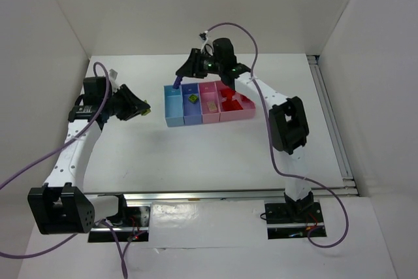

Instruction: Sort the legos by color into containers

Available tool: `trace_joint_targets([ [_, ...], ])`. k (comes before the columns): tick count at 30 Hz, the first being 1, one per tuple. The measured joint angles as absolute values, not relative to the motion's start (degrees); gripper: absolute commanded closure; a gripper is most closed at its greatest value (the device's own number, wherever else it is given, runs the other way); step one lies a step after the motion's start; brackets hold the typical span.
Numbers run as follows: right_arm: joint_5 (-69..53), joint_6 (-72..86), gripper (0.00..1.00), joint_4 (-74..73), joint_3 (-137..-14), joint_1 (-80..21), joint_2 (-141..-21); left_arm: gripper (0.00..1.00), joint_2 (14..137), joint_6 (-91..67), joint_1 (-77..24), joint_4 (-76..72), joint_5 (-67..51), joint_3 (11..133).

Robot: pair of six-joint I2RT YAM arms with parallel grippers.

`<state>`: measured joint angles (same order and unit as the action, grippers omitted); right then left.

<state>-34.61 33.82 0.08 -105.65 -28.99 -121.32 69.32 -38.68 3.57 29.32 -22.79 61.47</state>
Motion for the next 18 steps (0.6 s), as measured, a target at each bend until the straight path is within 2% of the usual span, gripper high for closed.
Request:
trace_joint_targets([
  [4, -31.88, 32.82, 0.82, -1.8, -111.33, -30.87, -128.31, 1.0, 68.07, -38.57, 3.57, 31.81, -20.58, 60.31],
  [7, -30.26, 31.7, 0.76, -4.32, -114.74, -32.14, -133.56, 1.0, 67.51, -38.57, 3.57, 32.8, -19.9, 59.94],
  [8, -29.61, 31.35, 0.7, -5.23, -115.44, -32.53, -134.63, 1.0, 67.31, -38.57, 3.57, 32.82, -19.77, 59.88],
  [9, -28.99, 30.98, 0.57, -6.0, -115.81, -32.88, -135.52, 1.0, 67.2, -38.57, 3.57, 32.86, -19.77, 59.88],
  [10, -28.47, 30.68, 0.35, -6.74, -116.01, -33.21, -136.14, 1.0, 66.98, -38.57, 3.57, 32.88, -19.79, 59.88],
  [11, -27.97, 30.59, 0.27, -7.53, -116.05, -33.58, -136.42, 1.0, 66.83, -38.57, 3.57, 32.91, -19.79, 59.88],
  [14, -27.11, 29.69, 0.15, -8.91, -116.22, -34.22, -136.49, 1.0, 66.61, -38.5, 3.57, 32.84, -19.84, 59.88],
  [18, -25.61, 28.4, 0.15, -9.32, -116.68, -34.41, -135.9, 1.0, 66.59, -37.74, 3.49, 32.29, -20.6, 59.88],
])
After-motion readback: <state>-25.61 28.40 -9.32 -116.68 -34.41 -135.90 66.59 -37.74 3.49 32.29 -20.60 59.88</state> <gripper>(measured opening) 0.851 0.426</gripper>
